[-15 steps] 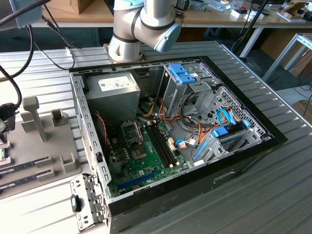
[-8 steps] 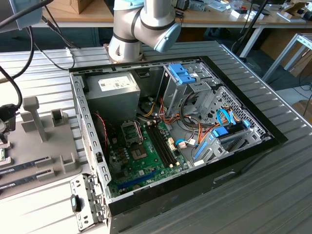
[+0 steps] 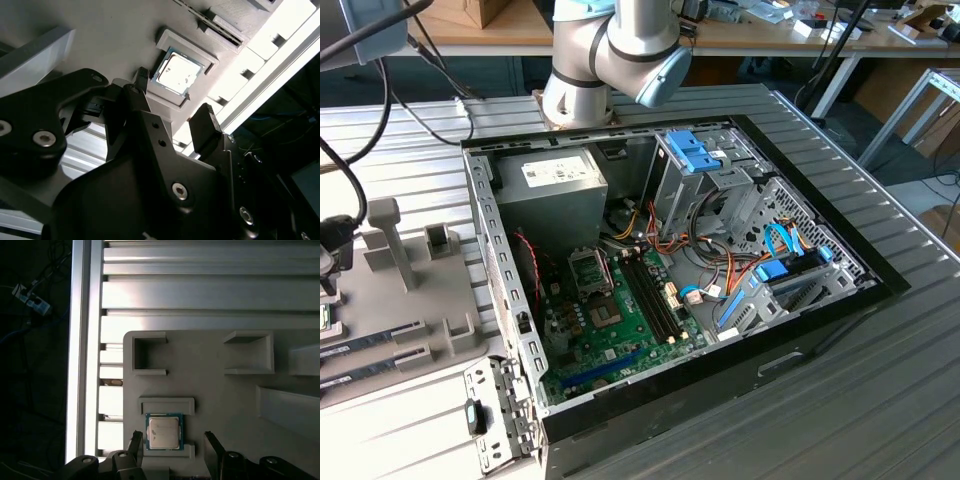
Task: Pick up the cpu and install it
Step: 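Pick up the cpu and move it towards the insertion slot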
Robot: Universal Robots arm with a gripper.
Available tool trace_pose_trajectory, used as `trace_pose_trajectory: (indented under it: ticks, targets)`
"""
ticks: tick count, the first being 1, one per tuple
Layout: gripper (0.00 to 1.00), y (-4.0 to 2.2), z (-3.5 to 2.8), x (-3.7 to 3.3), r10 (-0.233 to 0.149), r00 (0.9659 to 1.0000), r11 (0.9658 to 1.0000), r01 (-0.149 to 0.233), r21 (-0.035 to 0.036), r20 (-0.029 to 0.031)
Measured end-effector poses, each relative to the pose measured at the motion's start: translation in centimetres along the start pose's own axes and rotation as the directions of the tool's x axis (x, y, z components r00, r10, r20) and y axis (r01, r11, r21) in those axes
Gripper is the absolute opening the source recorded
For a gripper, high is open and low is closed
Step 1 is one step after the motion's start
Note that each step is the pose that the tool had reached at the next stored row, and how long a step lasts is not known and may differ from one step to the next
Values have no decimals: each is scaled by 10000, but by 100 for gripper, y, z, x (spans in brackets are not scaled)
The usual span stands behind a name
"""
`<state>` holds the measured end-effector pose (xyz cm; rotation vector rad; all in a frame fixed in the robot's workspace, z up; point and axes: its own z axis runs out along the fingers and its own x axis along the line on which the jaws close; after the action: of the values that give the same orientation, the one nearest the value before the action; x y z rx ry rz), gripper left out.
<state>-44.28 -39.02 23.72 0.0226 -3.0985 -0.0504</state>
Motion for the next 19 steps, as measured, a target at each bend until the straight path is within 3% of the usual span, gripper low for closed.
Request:
trace_pose_trajectory:
  ticks: [19]
  targets:
    - [60, -3, 83, -4, 0, 10000, 10000, 0, 0, 1]
